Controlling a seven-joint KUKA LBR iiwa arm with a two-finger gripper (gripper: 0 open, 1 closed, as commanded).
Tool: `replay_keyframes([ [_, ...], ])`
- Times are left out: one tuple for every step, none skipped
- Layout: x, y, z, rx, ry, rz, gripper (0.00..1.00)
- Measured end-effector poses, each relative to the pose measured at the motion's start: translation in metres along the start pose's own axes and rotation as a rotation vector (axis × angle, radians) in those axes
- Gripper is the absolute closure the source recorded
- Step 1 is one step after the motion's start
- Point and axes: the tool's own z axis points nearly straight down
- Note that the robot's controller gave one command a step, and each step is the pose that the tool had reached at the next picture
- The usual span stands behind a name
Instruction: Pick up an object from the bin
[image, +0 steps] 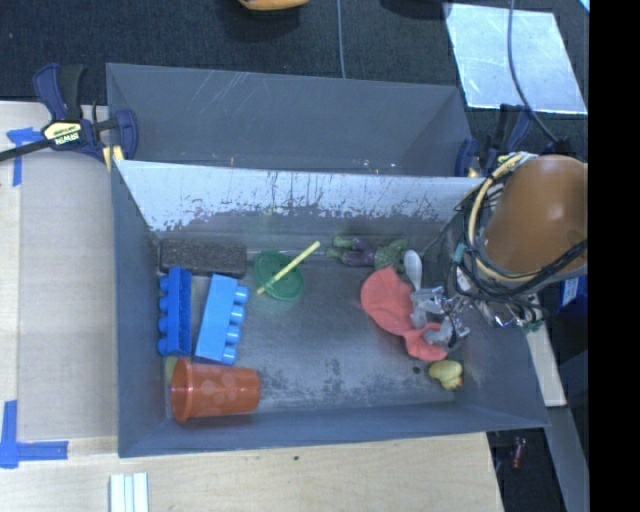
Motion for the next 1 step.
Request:
replay_keyframes([
  [0.0316, 0.0121, 0.0296, 0.000, -0.002, -0.034, 1.00],
])
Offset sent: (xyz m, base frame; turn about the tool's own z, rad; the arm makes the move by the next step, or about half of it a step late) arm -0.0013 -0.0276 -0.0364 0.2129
